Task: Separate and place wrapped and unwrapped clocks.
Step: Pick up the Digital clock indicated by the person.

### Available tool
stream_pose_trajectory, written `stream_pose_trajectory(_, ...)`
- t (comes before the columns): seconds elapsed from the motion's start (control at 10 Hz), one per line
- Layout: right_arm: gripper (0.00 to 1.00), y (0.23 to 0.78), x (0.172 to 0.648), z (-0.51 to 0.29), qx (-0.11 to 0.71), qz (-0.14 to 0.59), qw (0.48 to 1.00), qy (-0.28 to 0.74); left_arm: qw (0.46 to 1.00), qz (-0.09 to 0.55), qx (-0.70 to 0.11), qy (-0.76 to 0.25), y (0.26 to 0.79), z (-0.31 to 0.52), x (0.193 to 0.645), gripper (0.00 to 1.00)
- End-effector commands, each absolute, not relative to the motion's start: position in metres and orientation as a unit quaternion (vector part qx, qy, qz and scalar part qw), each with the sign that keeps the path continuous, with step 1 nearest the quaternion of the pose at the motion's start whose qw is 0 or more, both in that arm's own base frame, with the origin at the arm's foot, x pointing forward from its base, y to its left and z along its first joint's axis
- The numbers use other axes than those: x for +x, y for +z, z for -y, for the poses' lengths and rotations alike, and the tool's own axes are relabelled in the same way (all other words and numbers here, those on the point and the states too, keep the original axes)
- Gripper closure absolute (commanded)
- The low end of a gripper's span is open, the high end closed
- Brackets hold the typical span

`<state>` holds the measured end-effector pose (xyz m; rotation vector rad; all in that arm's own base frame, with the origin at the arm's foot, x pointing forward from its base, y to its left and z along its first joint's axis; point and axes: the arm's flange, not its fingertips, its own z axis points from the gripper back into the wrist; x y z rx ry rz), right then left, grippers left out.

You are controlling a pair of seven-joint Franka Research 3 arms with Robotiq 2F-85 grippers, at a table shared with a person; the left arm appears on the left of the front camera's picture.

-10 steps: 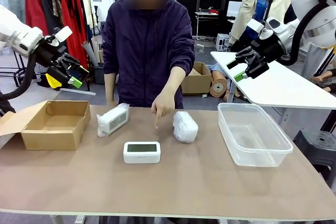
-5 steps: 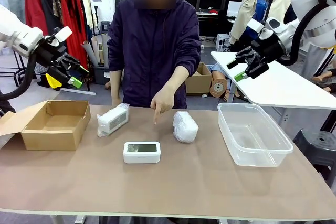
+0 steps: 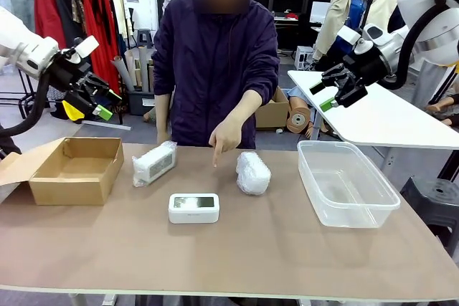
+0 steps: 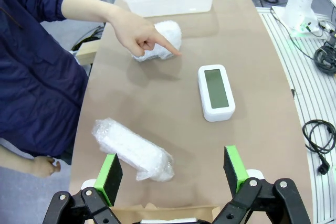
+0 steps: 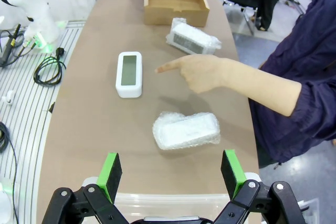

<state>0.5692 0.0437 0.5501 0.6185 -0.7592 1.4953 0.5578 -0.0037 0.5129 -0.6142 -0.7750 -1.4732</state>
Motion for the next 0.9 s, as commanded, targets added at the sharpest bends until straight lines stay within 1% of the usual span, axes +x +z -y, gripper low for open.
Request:
stream_pose_trajectory(0.0,0.00,0.550,0.569,-0.044,0.270,0.332,0.626,0.652,0.644,0.321,-0.256,-0.646,0.512,0.009,0.558,0.00)
stream_pose_trajectory(0.3,0.00,0.550,0.569,-0.044,0.270,0.332,0.626,0.652,0.645,0.288,-0.230,-0.669,0.522,0.027,0.542,0.00)
stream_pose_trajectory(0.6,0.00,0.550,0.569,-0.044,0.270,0.332,0.626,0.652,0.637,0.300,-0.241,-0.668,0.529,0.021,0.542,0.00)
stream_pose_trajectory(0.7,0.00,0.550,0.569,-0.044,0.270,0.331,0.627,0.652,0.636,0.298,-0.251,-0.666,0.532,0.019,0.535,0.00)
stream_pose_trajectory(0.8,0.00,0.575,0.545,-0.071,0.247,0.334,0.630,0.656,0.636,0.296,-0.236,-0.673,0.529,0.027,0.546,0.00)
